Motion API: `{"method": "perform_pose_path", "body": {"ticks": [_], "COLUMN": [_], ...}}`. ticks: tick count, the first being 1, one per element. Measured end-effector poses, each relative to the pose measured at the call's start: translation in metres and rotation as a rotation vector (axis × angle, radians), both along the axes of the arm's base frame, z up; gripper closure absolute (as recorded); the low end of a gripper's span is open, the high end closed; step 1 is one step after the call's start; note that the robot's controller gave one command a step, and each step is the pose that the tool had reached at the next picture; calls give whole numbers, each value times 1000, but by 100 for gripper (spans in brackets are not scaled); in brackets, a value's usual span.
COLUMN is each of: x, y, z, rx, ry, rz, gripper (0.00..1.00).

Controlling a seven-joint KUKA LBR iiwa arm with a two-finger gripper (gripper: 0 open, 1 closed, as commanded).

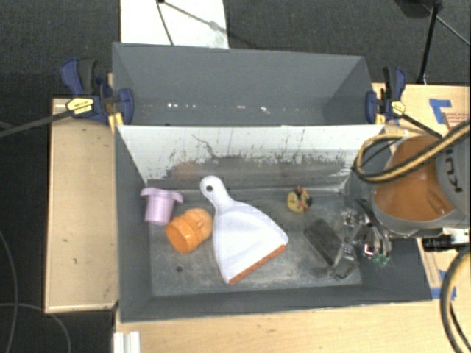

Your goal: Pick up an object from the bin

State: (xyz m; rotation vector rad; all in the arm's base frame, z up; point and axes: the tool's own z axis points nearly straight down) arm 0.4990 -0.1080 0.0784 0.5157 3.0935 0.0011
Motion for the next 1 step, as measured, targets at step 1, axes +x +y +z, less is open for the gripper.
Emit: {"method": "perform_pose_path", "body": {"ticks": [1], "x": [-14], "y": [3], "z": [-8], "rx": [1], "ry": [3], "rz": [-111], "gripper": [100]}}
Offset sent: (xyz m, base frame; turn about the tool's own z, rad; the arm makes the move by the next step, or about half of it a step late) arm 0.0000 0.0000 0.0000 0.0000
